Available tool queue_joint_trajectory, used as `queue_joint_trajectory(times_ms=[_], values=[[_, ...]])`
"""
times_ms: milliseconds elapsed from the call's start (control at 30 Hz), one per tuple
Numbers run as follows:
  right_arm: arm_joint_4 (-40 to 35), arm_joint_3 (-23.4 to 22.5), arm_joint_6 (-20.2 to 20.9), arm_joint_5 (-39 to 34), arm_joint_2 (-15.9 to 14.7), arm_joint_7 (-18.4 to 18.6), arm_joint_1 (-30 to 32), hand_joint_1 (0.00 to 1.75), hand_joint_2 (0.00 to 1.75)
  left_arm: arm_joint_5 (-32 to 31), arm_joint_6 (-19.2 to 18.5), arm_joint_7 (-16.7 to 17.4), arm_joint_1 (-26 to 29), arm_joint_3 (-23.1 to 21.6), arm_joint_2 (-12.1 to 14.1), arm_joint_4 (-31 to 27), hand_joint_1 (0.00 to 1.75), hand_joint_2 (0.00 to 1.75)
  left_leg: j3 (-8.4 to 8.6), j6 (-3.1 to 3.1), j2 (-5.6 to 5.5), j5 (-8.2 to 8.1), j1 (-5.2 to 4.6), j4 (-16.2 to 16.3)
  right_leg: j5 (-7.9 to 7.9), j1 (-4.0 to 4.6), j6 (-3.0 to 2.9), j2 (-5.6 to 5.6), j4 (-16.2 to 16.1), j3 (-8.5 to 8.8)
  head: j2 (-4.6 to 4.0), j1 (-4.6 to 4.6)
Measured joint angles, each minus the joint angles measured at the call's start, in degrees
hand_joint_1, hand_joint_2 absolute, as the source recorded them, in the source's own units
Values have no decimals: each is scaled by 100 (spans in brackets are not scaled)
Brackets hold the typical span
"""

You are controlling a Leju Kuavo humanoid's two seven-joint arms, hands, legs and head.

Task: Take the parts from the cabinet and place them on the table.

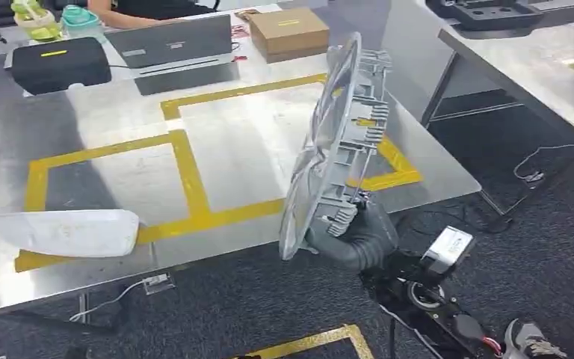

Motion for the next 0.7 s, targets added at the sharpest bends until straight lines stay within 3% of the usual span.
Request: queue_joint_trajectory(times_ms=[33,67,100,133,200,233,267,300,333,400,433,467,500,567,600,633,700], values=[[0,-4,-58,22,2,-13,-1,175,175,0,2,0,1,-9,7,0,0,175,136,7,2,485,7,-524,-67,0,15,0,0,88,0,-37],[0,-9,-80,35,0,-24,-4,175,175,0,2,0,12,-15,7,0,0,175,241,7,6,1026,15,-1005,-133,4,40,-6,-6,11,0,-59],[0,-11,-89,46,2,-35,-12,175,175,0,2,0,20,-22,7,0,0,175,189,36,29,1048,-8,-1059,-196,30,69,15,61,150,0,-65],[-7,-15,-105,59,2,-53,-22,175,175,0,2,0,8,-26,18,0,0,175,205,100,37,1009,-49,-1030,-244,31,117,22,50,72,0,-63],[-11,-24,-118,68,2,-44,-31,175,175,0,2,-9,4,-31,4,0,0,175,222,169,22,1022,-78,-998,-300,6,184,19,-9,98,-2,-44],[-20,-42,-214,162,2,-4,-42,175,175,2,2,-9,-3,-33,2,0,0,175,266,204,19,1013,-35,-1049,-337,31,231,14,-27,149,0,-30],[-20,-50,-359,312,2,72,-45,175,175,4,2,-9,-2,-37,0,0,0,175,320,226,26,997,-18,-1072,-408,-4,254,-5,42,160,0,-24],[-20,-55,-567,612,2,224,-79,175,175,6,2,-13,-5,-42,2,0,0,175,359,281,30,956,-19,-1077,-578,1,283,-23,368,27,0,24],[-11,-50,-763,1025,2,449,-127,175,175,9,0,-15,-5,-44,4,0,0,175,395,309,31,923,-27,-1077,-809,-5,305,-23,863,-227,0,77],[44,-17,-1023,1877,2,985,-245,175,175,9,-13,-17,-15,-50,9,0,0,175,455,322,31,863,-41,-1075,-1111,-16,337,-24,1771,-755,0,112],[98,9,-1123,2374,2,1323,-321,175,175,9,-28,-24,-19,-54,9,0,0,175,491,322,22,834,-45,-1075,-1088,-19,333,-25,1983,-930,0,127],[190,50,-1180,3037,13,1716,-434,175,175,7,-35,-33,-17,-57,9,0,0,175,543,322,4,801,-45,-1075,-871,-19,326,-25,1854,-944,0,153],[314,120,-1178,3693,54,2084,-584,175,175,2,-37,-33,-16,-63,7,0,0,175,591,311,-10,772,-46,-1075,-561,-18,306,-25,1484,-840,0,194],[639,302,-1049,4837,186,2632,-936,175,175,-11,-46,-33,-30,-68,-7,0,0,175,680,278,-17,720,-52,-1076,148,-5,222,-22,359,-459,0,260],[812,389,-983,5175,247,2745,-1060,175,175,-17,-50,-33,-49,-70,-22,0,0,175,678,262,-16,712,-63,-1081,85,24,189,-15,235,-372,0,247],[1013,492,-924,5456,341,2800,-1220,175,175,-20,-50,-33,-73,-74,-22,0,0,175,637,238,-27,724,-71,-1064,118,45,174,-28,126,-315,0,267],[1518,693,-891,5931,547,2824,-1485,175,175,-17,-50,-50,-71,-79,-20,0,0,175,605,251,-33,714,-91,-1053,125,29,199,-17,106,-348,0,262]])
